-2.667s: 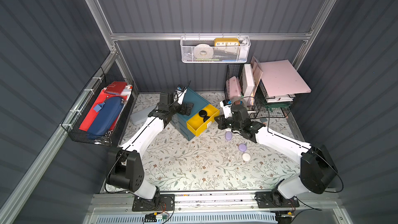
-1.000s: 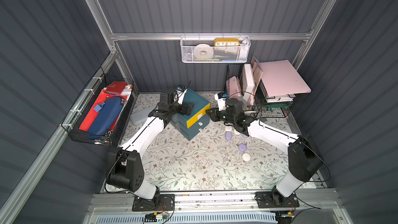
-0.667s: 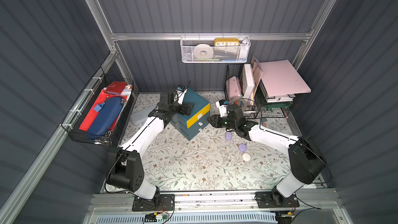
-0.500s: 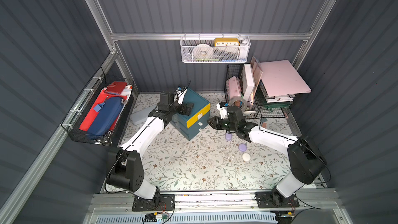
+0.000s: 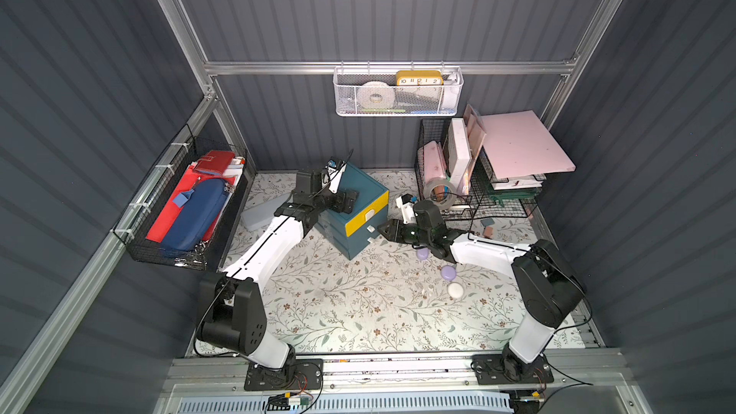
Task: Put the bluetooth earphones in the drawer according to color
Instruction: Open the drawer in the storage box.
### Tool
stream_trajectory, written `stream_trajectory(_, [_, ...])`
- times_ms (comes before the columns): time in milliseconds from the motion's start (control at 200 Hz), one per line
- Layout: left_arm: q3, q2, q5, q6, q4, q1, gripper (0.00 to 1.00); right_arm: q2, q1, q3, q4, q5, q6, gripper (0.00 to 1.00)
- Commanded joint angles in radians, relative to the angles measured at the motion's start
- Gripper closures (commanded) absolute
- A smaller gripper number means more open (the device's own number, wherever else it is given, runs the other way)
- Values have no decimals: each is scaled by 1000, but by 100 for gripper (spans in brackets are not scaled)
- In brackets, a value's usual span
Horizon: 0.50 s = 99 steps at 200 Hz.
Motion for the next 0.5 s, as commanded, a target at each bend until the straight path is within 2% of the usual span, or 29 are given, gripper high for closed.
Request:
stream_trajectory(0, [-15, 25, 10, -11, -141, -12, 1, 15, 6, 11, 49, -12, 8, 53])
stream_trajectory(490, [-16, 29, 10, -5, -141, -12, 1, 97, 8, 67, 92, -58, 45, 51])
